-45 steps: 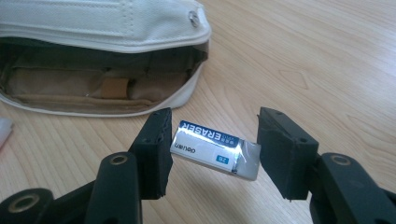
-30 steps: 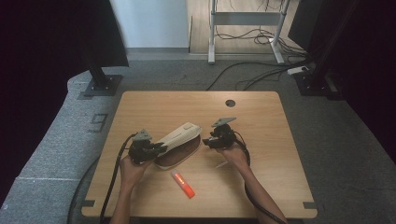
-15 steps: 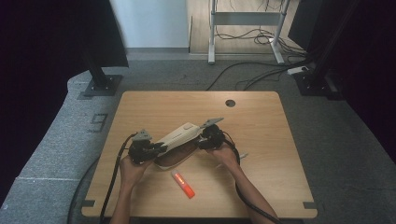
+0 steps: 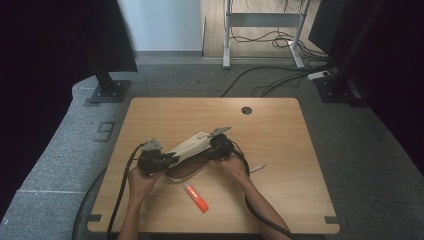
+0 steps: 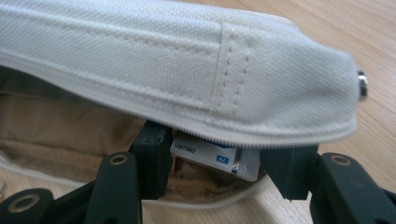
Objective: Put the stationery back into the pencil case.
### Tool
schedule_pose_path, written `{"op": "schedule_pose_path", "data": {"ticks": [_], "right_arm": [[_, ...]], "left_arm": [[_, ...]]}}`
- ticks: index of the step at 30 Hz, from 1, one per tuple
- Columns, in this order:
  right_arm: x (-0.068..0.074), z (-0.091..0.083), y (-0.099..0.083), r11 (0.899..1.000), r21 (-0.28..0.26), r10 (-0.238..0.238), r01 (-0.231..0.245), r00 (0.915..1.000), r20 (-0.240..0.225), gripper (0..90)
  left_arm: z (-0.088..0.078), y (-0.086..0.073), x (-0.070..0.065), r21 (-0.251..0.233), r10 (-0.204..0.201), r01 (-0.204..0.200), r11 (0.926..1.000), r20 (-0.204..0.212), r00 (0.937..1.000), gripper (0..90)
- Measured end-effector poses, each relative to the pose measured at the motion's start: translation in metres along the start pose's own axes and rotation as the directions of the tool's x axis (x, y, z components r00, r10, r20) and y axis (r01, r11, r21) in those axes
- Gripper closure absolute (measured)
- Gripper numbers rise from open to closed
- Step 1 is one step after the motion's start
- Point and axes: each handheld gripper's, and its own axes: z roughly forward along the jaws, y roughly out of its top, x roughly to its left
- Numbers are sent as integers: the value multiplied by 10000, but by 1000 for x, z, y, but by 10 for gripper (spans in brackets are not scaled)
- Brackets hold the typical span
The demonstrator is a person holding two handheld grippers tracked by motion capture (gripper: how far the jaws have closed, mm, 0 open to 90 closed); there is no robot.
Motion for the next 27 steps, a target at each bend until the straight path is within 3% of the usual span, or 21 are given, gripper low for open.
{"op": "schedule_pose_path", "data": {"ticks": [16, 20, 23, 24, 27], "right_arm": [[1, 18, 2, 9999, 108, 20, -24, 9995, 327, 453], [-2, 20, 1, 9999, 40, 134, -135, 9997, 204, 445], [-2, 20, 2, 9998, 123, 122, -123, 9999, 102, 429], [-2, 20, 2, 9997, 210, 133, -133, 9999, -3, 375], [-3, 19, 2, 9997, 206, 150, -148, 9999, -68, 334]], "left_arm": [[1, 1, -1, -90, -64, 68, 9999, 376, 9993, 753], [1, 1, 0, -90, -48, 51, 9999, 367, 9993, 753], [1, 1, 0, -80, -27, 30, 10000, 334, 9994, 754], [1, 1, 0, -85, 5, -3, 10000, 299, 9996, 754], [2, 0, 0, -81, 30, -28, 10000, 230, 9997, 755]]}}
